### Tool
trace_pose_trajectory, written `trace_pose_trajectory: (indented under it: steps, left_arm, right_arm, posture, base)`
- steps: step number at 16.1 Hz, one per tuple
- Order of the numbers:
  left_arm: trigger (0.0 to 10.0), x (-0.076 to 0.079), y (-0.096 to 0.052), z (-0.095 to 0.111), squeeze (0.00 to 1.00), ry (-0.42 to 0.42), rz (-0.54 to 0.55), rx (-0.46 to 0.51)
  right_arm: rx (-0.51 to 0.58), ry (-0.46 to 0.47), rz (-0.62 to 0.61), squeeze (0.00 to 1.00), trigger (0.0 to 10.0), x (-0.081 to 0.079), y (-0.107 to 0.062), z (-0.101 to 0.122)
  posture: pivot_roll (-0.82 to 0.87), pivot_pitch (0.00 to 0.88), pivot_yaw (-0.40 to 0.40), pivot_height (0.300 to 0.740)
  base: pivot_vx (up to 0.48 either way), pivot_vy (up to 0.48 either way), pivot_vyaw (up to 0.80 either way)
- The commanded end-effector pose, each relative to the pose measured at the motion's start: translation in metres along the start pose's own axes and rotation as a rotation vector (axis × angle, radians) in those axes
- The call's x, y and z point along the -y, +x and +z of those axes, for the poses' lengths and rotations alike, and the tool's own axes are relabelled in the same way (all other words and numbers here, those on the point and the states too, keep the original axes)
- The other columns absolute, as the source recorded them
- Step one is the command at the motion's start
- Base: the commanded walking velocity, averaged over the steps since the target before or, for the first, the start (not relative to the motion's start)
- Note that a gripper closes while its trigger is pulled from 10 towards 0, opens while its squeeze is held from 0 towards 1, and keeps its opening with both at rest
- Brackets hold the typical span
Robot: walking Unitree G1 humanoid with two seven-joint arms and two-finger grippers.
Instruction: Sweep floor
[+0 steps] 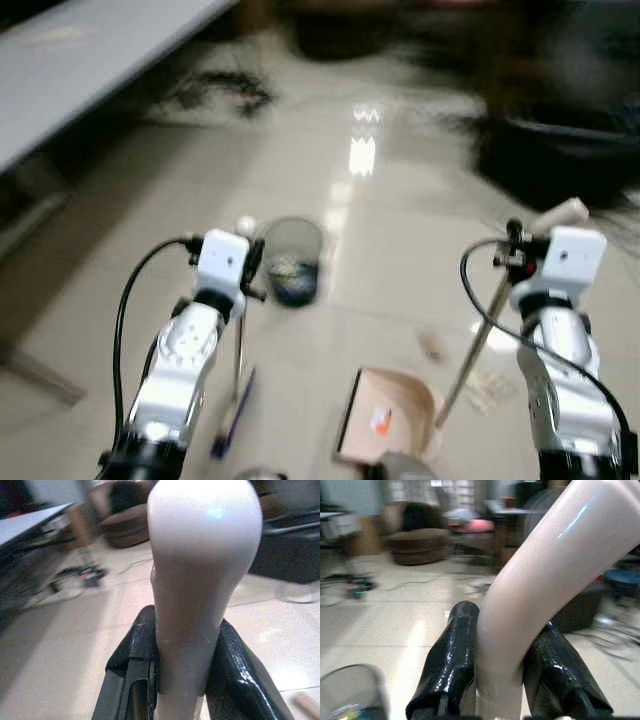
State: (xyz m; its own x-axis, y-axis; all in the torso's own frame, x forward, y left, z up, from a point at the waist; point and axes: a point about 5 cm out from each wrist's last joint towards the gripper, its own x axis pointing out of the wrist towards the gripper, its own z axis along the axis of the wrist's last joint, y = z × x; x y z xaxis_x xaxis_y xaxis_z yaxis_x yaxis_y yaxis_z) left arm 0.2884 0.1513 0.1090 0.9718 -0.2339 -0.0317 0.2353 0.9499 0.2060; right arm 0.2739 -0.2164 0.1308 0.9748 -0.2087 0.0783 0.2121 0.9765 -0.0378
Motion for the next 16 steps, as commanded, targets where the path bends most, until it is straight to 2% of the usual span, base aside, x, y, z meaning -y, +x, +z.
trace_pose_trajectory:
  steps: [1, 8, 10, 14, 16]
  left_arm:
    - [10.0, 0.0, 0.003, 0.008, 0.0, 0.017, -0.001, 0.042]
    - [10.0, 0.001, 0.006, 0.009, 0.0, 0.022, 0.0, 0.05]
    - [10.0, -0.003, 0.007, 0.01, 0.0, -0.014, 0.039, 0.05]
    - [10.0, -0.009, 0.012, 0.016, 0.0, -0.001, 0.083, 0.088]
    - [10.0, -0.009, 0.012, 0.018, 0.0, -0.006, 0.089, 0.105]
  right_arm:
    - [0.03, 0.002, -0.003, 0.0, 10.0, -0.001, 0.001, 0.008]
    - [0.036, 0.005, 0.001, 0.0, 10.0, -0.003, 0.001, 0.011]
    - [0.044, 0.007, 0.024, 0.0, 10.0, -0.006, 0.002, 0.013]
    - [0.045, 0.004, 0.058, 0.0, 10.0, -0.014, 0.003, 0.012]
    - [0.057, -0.028, 0.069, 0.0, 10.0, -0.015, 0.004, 0.013]
  posture:
    - [-0.02, 0.076, 0.056, 0.74]
    - [-0.02, 0.074, 0.055, 0.74]
    - [-0.02, 0.074, 0.054, 0.74]
    - [-0.02, 0.072, 0.052, 0.74]
    - [-0.02, 0.069, 0.051, 0.74]
  base:
    - [0.0, -0.36, -0.8]
    - [0.0, -0.362, -0.8]
    - [0.0, 0.0, 0.0]
    - [0.0, 0.0, 0.0]
    - [0.142, 0.0, 0.0]
